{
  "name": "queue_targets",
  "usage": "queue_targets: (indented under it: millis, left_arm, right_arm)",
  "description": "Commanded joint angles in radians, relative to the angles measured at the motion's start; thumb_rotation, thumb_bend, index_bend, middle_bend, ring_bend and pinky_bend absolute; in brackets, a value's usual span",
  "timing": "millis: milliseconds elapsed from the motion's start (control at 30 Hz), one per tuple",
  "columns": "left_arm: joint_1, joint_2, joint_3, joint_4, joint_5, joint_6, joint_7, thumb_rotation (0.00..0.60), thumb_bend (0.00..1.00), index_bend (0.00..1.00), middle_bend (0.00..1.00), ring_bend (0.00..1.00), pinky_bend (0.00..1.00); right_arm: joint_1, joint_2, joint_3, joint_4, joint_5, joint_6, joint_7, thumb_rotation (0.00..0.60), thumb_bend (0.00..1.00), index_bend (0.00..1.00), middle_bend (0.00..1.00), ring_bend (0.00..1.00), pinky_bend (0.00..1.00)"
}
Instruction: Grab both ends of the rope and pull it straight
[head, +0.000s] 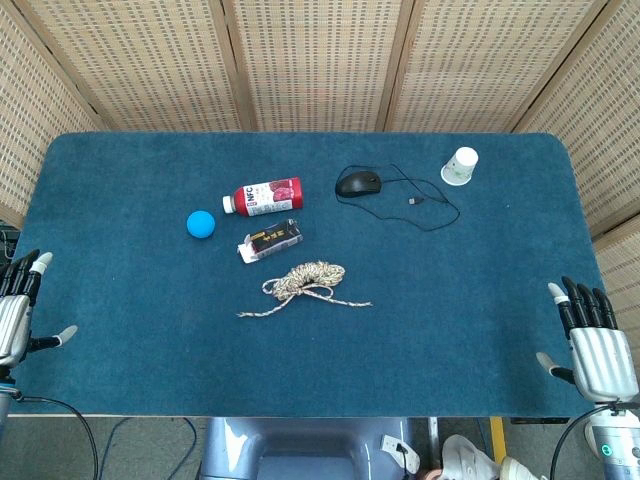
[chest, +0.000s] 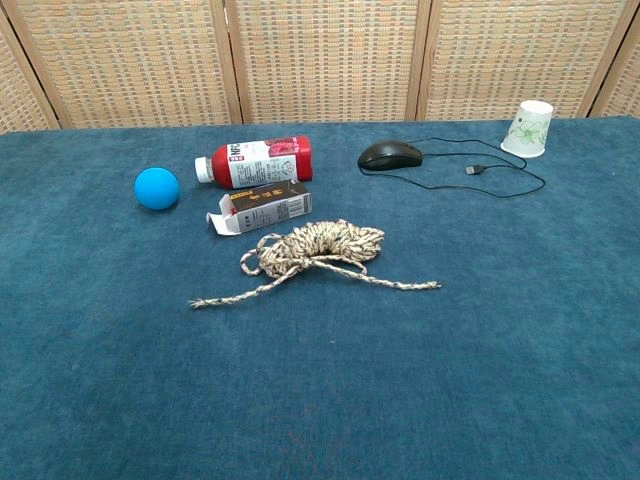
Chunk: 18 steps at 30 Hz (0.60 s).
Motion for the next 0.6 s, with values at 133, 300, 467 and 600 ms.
queue_targets:
  millis: [133, 300, 467, 600]
  left_arm:
    - [0.006, 0.001, -0.006, 0.002, 0.003, -0.008, 0.002, 0.6, 0.0, 0.0, 0.0, 0.0, 0.0]
    - [0.011, 0.001, -0.012, 0.009, 0.009, -0.014, 0.001, 0.6, 0.0, 0.0, 0.0, 0.0, 0.0]
    - [0.011, -0.004, -0.023, 0.013, 0.011, -0.016, -0.003, 0.6, 0.0, 0.0, 0.0, 0.0, 0.0]
    - [0.011, -0.01, -0.034, 0.01, 0.012, -0.018, 0.0, 0.6, 0.0, 0.0, 0.0, 0.0, 0.0]
  right_arm:
    - [0.002, 0.0, -0.005, 0.003, -0.007, -0.009, 0.011, 0.6, 0.0, 0.0, 0.0, 0.0, 0.0]
    - [0.018, -0.004, -0.013, 0.02, -0.015, -0.048, 0.071, 0.6, 0.0, 0.01, 0.0, 0.0, 0.0]
    - [0.111, -0.027, 0.009, 0.055, -0.051, -0.155, 0.19, 0.6, 0.0, 0.18, 0.0, 0.0, 0.0]
    - [0.256, -0.064, 0.053, 0.088, -0.045, -0.339, 0.295, 0.6, 0.0, 0.3, 0.0, 0.0, 0.0]
